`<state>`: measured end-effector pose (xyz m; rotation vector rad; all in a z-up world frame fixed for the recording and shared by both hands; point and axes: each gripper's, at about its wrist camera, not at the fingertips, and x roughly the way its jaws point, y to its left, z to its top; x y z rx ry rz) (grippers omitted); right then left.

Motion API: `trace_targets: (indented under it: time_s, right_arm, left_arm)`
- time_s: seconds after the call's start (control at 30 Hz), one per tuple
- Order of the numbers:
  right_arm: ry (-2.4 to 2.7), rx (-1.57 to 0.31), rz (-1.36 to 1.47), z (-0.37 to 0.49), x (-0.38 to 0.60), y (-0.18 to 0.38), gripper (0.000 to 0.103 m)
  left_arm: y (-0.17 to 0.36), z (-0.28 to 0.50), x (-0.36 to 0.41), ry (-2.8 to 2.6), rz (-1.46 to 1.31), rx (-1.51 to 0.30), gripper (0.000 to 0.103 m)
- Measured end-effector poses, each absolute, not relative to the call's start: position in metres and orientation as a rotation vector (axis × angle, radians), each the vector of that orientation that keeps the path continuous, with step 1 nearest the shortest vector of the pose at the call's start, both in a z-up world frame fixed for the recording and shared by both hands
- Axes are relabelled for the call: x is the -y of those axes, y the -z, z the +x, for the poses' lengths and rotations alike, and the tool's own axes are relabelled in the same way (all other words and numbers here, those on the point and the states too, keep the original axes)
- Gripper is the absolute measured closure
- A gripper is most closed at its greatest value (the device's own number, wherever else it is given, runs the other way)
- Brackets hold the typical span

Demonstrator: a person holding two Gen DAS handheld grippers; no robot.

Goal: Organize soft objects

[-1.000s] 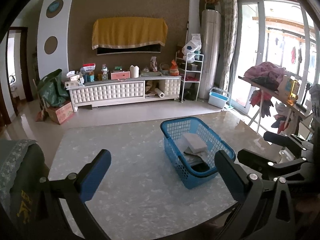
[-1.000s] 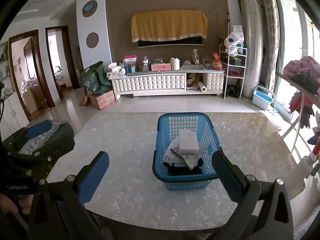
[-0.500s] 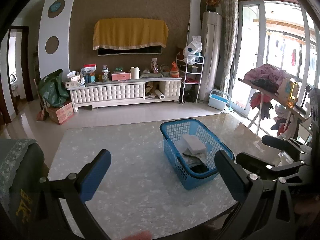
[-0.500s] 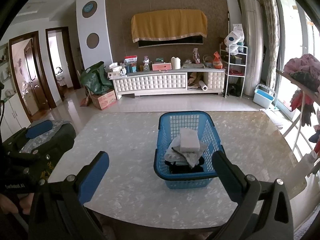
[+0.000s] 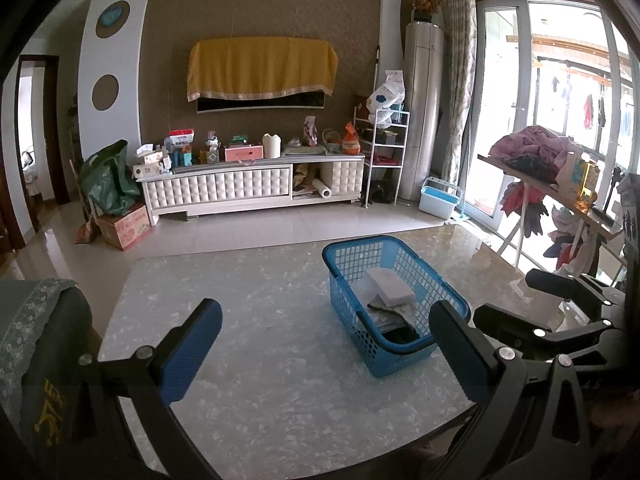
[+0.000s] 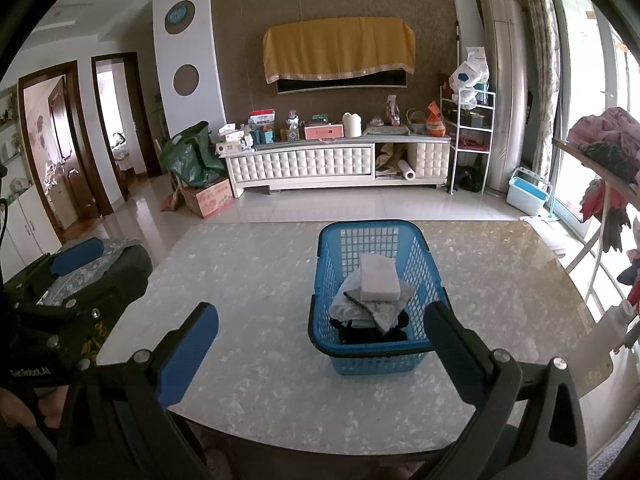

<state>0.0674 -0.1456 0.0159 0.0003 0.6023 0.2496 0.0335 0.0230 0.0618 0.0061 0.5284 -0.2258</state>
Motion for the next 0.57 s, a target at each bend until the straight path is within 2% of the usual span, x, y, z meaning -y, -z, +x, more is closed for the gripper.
trace_targets:
  time_s: [0.57]
  right_arm:
    - [-0.250,-0.600,0.000,0.0658,0.1464,-0.0166,0.000]
  left_arm:
    - [-0.0623,0.0323,-0.0204,0.232,0.009,-0.525,0.000]
